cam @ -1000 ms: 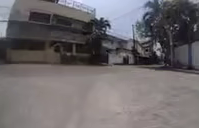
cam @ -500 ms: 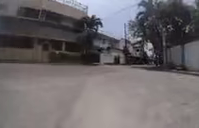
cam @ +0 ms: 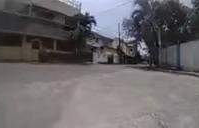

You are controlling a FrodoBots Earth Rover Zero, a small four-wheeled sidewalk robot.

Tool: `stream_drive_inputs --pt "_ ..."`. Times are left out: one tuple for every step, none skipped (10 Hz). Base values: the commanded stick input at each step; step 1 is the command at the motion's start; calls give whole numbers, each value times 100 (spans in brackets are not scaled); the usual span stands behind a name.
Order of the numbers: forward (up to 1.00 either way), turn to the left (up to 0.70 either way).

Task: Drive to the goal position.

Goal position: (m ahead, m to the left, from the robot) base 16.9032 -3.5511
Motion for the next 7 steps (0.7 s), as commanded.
stream_drive_inputs --pt "100 -2" --pt "100 -2" --pt "100 -2" --pt "100 -20" --pt "100 -36" --pt "100 -39" --pt "100 -39"
